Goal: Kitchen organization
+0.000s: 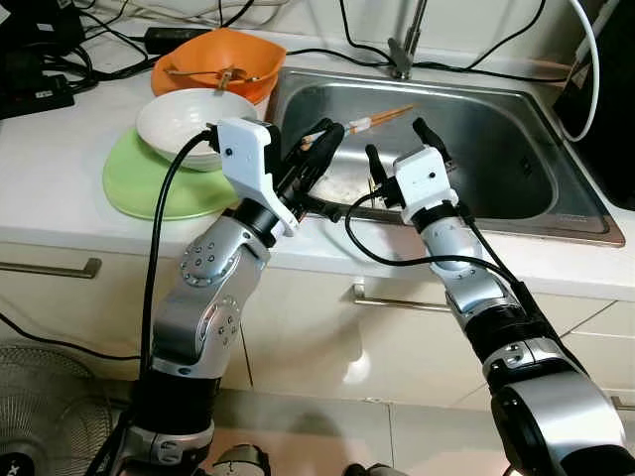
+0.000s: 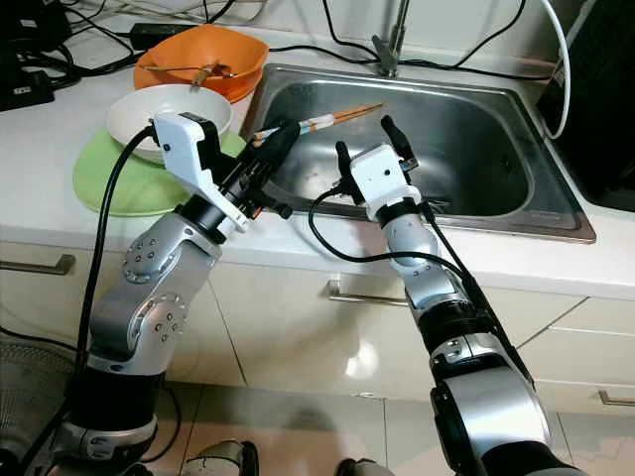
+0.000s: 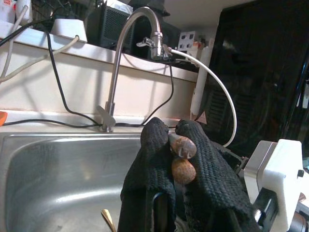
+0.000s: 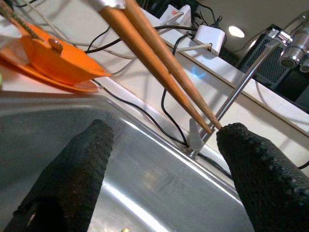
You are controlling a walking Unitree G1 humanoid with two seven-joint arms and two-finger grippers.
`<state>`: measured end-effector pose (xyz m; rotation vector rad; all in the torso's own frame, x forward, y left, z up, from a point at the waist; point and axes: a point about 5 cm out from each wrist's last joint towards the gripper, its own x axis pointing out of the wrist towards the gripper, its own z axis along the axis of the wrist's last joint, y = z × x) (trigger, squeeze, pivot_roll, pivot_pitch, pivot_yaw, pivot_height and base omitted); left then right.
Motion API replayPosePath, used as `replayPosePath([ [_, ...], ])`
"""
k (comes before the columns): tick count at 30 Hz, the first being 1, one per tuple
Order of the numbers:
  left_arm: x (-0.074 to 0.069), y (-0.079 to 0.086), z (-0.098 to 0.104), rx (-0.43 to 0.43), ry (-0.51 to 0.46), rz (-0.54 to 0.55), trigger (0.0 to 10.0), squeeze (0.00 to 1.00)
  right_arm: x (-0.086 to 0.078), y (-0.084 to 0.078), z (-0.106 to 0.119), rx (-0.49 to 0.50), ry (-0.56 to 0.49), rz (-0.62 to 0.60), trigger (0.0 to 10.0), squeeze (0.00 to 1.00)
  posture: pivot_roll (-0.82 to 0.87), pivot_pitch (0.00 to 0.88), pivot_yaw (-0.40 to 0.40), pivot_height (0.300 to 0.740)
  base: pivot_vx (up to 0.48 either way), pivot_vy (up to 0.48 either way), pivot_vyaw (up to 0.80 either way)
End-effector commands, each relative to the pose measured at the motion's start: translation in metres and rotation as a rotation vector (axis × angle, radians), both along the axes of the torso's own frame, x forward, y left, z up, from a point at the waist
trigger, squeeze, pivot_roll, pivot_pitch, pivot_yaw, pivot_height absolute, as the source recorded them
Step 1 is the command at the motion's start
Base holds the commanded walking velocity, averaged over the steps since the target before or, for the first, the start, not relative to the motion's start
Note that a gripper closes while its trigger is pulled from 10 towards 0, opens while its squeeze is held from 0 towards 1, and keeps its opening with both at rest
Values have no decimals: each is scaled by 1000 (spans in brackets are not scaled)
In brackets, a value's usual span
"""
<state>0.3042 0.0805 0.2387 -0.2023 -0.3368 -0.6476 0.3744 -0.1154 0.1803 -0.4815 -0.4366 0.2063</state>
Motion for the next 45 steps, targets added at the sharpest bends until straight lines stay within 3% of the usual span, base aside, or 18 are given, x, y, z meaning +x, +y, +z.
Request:
replayPosePath([
  [1, -3, -4, -3, 42, 6, -24, 10000, 0, 3, -1, 6, -54, -32, -11, 10000, 1000, 151, 43, -36, 740, 0, 0, 0],
  [2, -3, -4, -3, 42, 6, -24, 10000, 0, 3, -1, 6, -54, -32, -11, 10000, 1000, 151, 43, -36, 740, 0, 0, 0],
  [3, -3, -4, -5, 61, 5, -23, 10000, 0, 3, -1, 6, -70, -37, -15, 10000, 533, 148, 43, -36, 740, 0, 0, 0],
  [4, -3, -4, -6, 72, 8, -24, 10000, 0, 3, -1, 6, -85, -42, -22, 10000, 533, 147, 43, -36, 740, 0, 0, 0],
  [5, -3, -5, -8, 75, 14, -27, 10000, 0, 3, -2, 5, -96, -46, -29, 10000, 0, 148, 45, -35, 740, 0, 0, 0],
  [16, -1, -7, -16, 183, 41, -28, 10000, 0, 2, 3, 6, -182, -101, -33, 10000, 0, 149, 48, -34, 740, 0, 0, 0],
  [24, -1, -5, -12, 198, 26, -16, 10000, 0, 1, 3, 8, -224, -134, -44, 10000, 0, 150, 57, -33, 740, 0, 0, 0],
  [29, 0, -4, -12, 204, 31, -11, 10000, 0, 1, 5, 11, -288, -176, -44, 10000, 0, 152, 62, -33, 740, 0, 0, 0],
  [37, 0, -3, -7, 234, 23, -13, 10000, 0, 0, 10, 14, -472, -286, -52, 10000, 0, 156, 61, -30, 740, 0, 0, 0],
  [45, -1, -4, -6, 243, 24, -27, 10000, 0, 0, 14, 9, -569, -319, -44, 10000, 0, 158, 63, -30, 740, 0, 0, 0],
])
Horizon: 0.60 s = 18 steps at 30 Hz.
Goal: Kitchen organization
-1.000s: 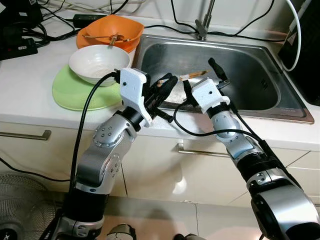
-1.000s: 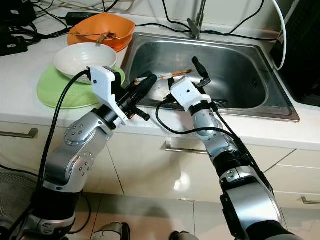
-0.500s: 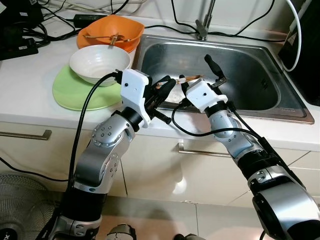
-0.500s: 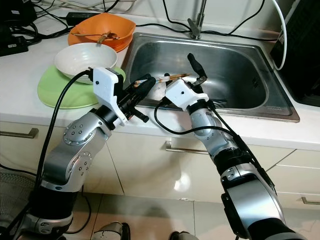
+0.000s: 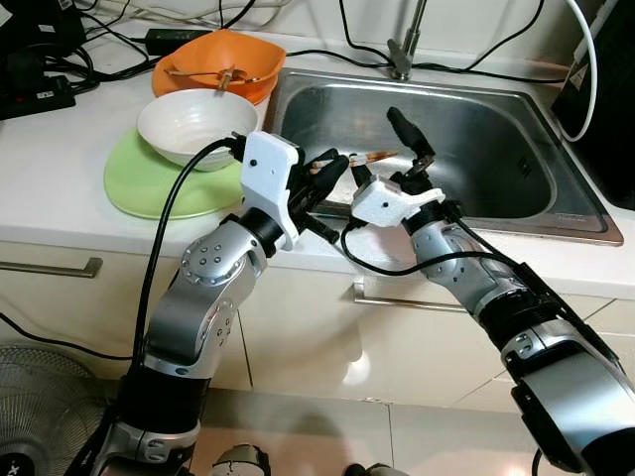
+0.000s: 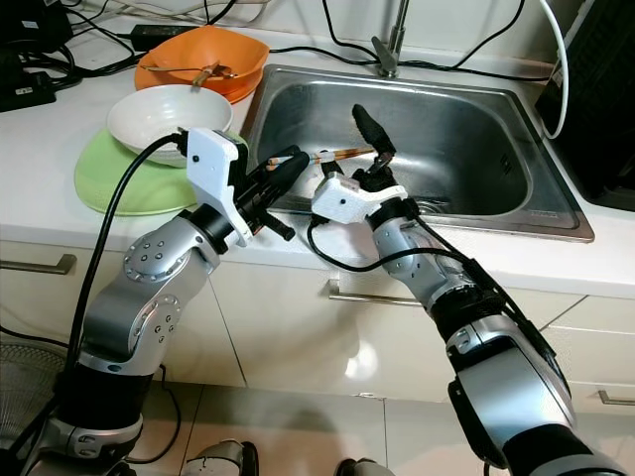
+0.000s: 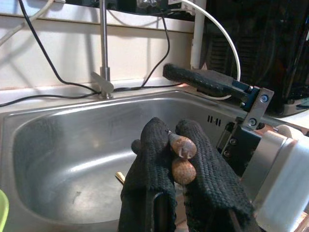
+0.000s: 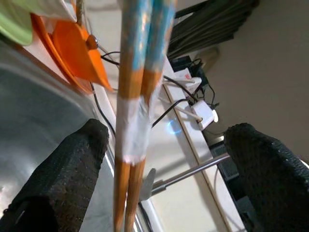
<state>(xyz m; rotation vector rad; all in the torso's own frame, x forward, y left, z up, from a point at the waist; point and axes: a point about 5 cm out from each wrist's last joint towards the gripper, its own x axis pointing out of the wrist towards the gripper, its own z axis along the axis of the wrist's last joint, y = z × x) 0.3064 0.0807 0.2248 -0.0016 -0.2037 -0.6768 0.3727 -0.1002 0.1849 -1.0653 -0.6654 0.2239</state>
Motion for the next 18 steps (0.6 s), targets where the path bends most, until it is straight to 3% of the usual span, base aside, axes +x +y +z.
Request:
replayPosePath([
  [1, -3, -4, 9, 16, -33, -31, 10000, 0, 2, -1, 4, -21, -23, -9, 10000, 0, 158, 63, -30, 740, 0, 0, 0],
  [9, -4, 0, 13, 36, -53, -19, 10000, 0, 2, -1, 4, -36, -29, -13, 10000, 0, 156, 73, -30, 740, 0, 0, 0],
  [12, -3, 3, 14, 35, -55, -9, 10000, 0, 3, -2, 3, -43, -17, -15, 0, 0, 159, 80, -33, 740, 0, 0, 0],
  [18, -2, 5, 15, 31, -51, -2, 10000, 0, 3, -2, 1, -48, -12, -19, 0, 0, 160, 85, -33, 740, 0, 0, 0],
])
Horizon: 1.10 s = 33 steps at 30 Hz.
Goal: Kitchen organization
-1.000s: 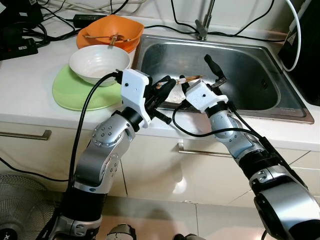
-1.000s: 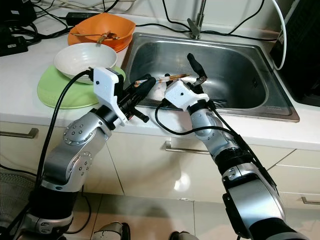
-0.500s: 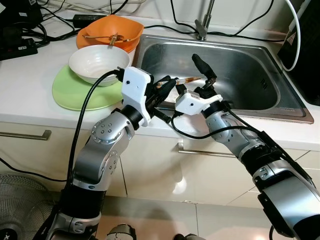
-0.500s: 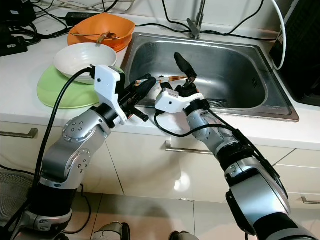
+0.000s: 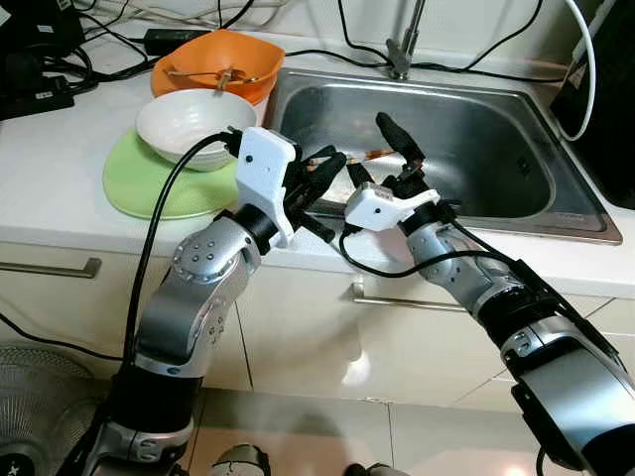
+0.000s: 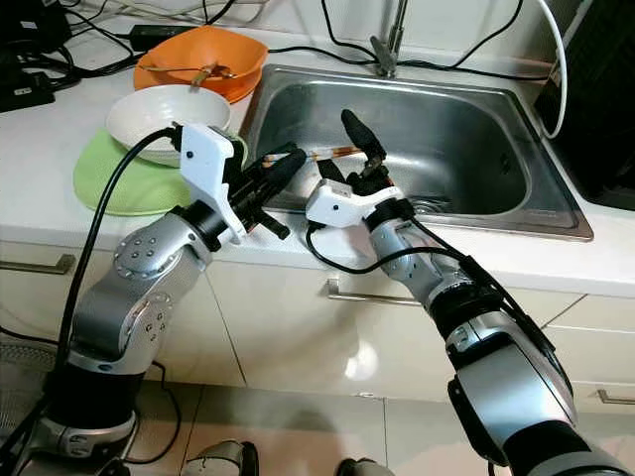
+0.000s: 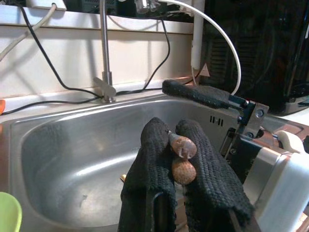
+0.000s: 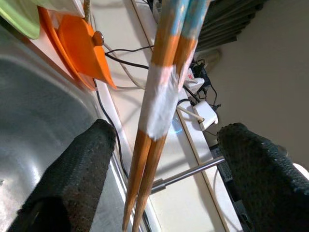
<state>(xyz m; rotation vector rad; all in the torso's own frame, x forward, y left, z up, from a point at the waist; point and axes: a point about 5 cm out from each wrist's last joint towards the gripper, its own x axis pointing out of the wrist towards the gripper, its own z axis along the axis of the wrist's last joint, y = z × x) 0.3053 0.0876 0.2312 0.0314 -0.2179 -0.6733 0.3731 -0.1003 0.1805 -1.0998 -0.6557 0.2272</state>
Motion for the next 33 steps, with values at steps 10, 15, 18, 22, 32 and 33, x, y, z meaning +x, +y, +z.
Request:
replayPosePath([
  [10, -4, -8, 5, 9, 2, -55, 10000, 0, 3, 3, 5, -14, -9, 5, 0, 0, 161, 92, -32, 740, 0, 0, 0],
  [15, -5, -9, 4, 17, 10, -64, 10000, 0, 3, 3, 5, -10, -11, 6, 0, 0, 162, 94, -31, 740, 0, 0, 0],
  [18, -5, -9, 4, 23, 12, -65, 10000, 0, 2, 4, 5, -9, -12, 7, 0, 0, 162, 94, -29, 740, 0, 0, 0],
  [22, -4, -8, 4, 24, 11, -60, 10000, 0, 3, 4, 6, -8, -12, 7, 0, 0, 163, 93, -29, 740, 0, 0, 0],
  [32, -2, -6, 6, 25, -5, -32, 10000, 0, 2, 4, 7, -3, -14, 13, 0, 0, 162, 92, -28, 740, 0, 0, 0],
  [33, -2, -6, 6, 25, -5, -32, 10000, 0, 2, 4, 7, -3, -14, 13, 0, 0, 162, 92, -28, 740, 0, 0, 0],
])
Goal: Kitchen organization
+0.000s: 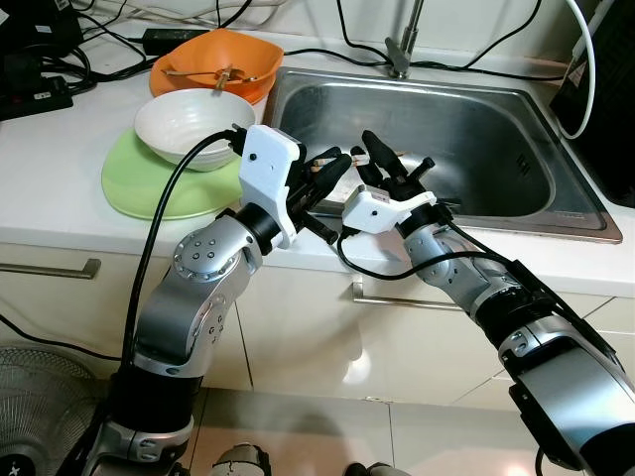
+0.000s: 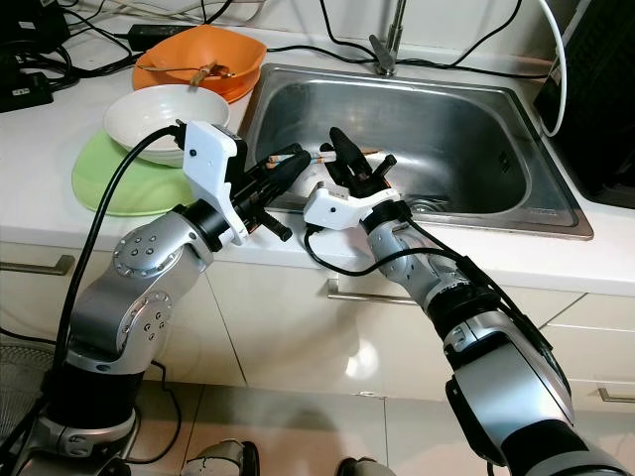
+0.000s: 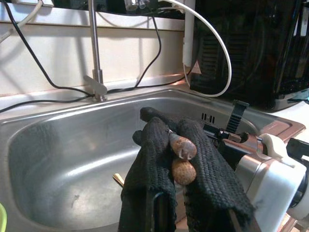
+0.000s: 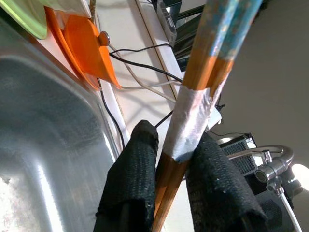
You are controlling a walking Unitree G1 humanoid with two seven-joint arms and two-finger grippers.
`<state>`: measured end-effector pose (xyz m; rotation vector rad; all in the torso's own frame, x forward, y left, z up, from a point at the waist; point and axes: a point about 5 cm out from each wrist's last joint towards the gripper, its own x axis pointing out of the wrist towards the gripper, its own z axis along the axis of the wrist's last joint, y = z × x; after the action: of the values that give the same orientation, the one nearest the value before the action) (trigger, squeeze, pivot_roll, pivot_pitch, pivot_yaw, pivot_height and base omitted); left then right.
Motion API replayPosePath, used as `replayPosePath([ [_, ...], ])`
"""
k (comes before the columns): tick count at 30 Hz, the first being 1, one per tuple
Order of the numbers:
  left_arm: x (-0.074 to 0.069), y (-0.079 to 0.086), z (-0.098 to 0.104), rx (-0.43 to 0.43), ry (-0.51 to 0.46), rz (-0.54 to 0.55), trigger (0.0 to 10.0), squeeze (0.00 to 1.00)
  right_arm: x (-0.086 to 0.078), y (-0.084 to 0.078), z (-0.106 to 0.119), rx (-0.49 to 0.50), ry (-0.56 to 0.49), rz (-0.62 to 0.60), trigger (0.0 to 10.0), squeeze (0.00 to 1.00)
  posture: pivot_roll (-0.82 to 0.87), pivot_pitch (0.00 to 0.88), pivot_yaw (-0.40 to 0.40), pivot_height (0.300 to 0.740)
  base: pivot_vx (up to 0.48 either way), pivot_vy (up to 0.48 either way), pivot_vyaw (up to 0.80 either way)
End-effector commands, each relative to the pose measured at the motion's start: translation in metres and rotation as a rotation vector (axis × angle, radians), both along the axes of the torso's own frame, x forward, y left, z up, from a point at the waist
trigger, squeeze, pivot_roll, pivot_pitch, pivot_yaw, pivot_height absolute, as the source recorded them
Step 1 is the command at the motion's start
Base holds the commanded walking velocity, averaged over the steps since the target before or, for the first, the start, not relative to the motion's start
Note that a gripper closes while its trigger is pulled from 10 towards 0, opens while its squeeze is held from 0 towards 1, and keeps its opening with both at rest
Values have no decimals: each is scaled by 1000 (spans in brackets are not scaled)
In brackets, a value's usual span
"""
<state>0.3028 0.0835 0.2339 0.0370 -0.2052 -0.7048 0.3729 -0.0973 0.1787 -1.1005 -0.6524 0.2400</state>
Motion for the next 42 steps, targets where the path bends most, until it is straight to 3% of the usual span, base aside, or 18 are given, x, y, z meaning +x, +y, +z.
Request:
replayPosePath([
  [1, 1, -2, 3, 12, -15, 1, 10000, 0, 3, 1, 9, 2, -22, 5, 0, 0, 162, 92, -28, 740, 0, 0, 0],
  [4, 1, -2, 3, 7, -15, 3, 10000, 0, 3, 1, 9, 3, -22, 5, 0, 0, 162, 92, -28, 740, 0, 0, 0],
  [5, 1, -2, 3, 1, -11, 7, 10000, 925, 3, 1, 9, 3, -22, 6, 0, 0, 162, 93, -27, 740, 0, 0, 0],
  [6, 1, -1, 3, -3, -8, 10, 10000, 925, 3, 1, 9, 3, -22, 6, 0, 0, 162, 92, -29, 740, 0, 0, 0],
  [7, 1, -1, 2, -4, -4, 9, 10000, 1000, 3, 1, 9, 2, -20, 7, 0, 0, 162, 92, -29, 740, 0, 0, 0],
  [15, 2, 1, 4, -16, -22, 33, 10000, 1000, 4, 1, 10, 2, -22, 5, 0, 0, 161, 95, -30, 740, 0, 0, 0],
  [16, 2, 1, 5, -22, -29, 38, 10000, 957, 4, 0, 11, 1, -23, 3, 0, 0, 161, 95, -30, 740, 0, 0, 0],
  [17, 2, 2, 7, -31, -37, 46, 10000, 0, 5, 0, 12, 0, -25, 1, 0, 0, 161, 93, -33, 740, 0, 0, 0],
  [33, 2, 15, 13, -108, -64, 107, 10000, 0, 13, -11, 20, -18, -28, -56, 0, 0, 166, 89, -37, 740, 0, 0, 0],
  [34, 3, 16, 13, -117, -58, 108, 10000, 102, 13, -11, 20, -17, -29, -57, 0, 0, 167, 90, -40, 740, 0, 0, 0],
  [35, 3, 16, 12, -126, -47, 106, 10000, 1000, 13, -12, 20, -17, -30, -58, 0, 0, 167, 90, -39, 740, 0, 0, 0],
  [42, 2, 13, 12, -134, -42, 83, 10000, 1000, 14, -12, 21, -18, -30, -62, 0, 0, 165, 89, -39, 740, 0, 0, 0],
])
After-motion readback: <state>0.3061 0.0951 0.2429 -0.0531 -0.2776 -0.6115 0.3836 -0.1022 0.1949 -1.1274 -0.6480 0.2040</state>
